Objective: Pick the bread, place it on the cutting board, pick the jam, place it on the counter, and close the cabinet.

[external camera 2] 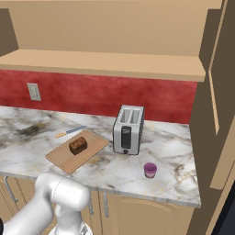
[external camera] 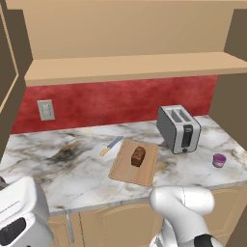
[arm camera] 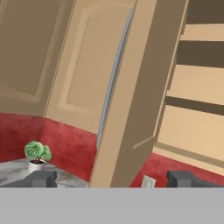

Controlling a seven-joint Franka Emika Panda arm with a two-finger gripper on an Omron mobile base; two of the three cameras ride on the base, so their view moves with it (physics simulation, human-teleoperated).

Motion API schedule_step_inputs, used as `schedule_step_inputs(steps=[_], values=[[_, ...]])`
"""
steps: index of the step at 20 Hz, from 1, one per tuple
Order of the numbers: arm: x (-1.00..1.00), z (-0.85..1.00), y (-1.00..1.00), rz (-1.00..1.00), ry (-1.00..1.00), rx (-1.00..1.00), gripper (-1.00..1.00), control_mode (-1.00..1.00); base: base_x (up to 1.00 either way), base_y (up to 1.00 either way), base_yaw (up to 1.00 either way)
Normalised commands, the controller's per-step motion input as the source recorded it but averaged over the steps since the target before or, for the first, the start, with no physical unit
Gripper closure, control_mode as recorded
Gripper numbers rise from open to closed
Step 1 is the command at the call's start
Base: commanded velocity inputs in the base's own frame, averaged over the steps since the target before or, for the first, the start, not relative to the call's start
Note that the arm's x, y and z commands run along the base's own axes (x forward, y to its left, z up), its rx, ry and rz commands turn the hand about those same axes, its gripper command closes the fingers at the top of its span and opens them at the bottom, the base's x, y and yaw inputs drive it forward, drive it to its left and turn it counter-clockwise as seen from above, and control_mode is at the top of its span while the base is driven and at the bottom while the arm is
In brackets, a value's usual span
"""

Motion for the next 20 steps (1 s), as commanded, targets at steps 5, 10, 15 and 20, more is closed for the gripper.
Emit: schedule_step_inputs(steps=[5, 10, 15, 20], values=[[0.23, -0.02, 0.02, -0.01, 0.0, 0.0, -1.0, -1.0, 0.0, 0.0, 0.0], [0.19, 0.0, 0.06, -0.01, 0.0, 0.0, -1.0, -1.0, 0.0, 0.0, 0.0], [0.08, 0.0, 0.12, 0.0, 0.0, 0.0, -1.0, -1.0, 0.0, 0.0, 0.0], [0.18, 0.0, 0.14, -0.01, 0.0, 0.0, -1.0, -1.0, 0.0, 0.0, 0.0]])
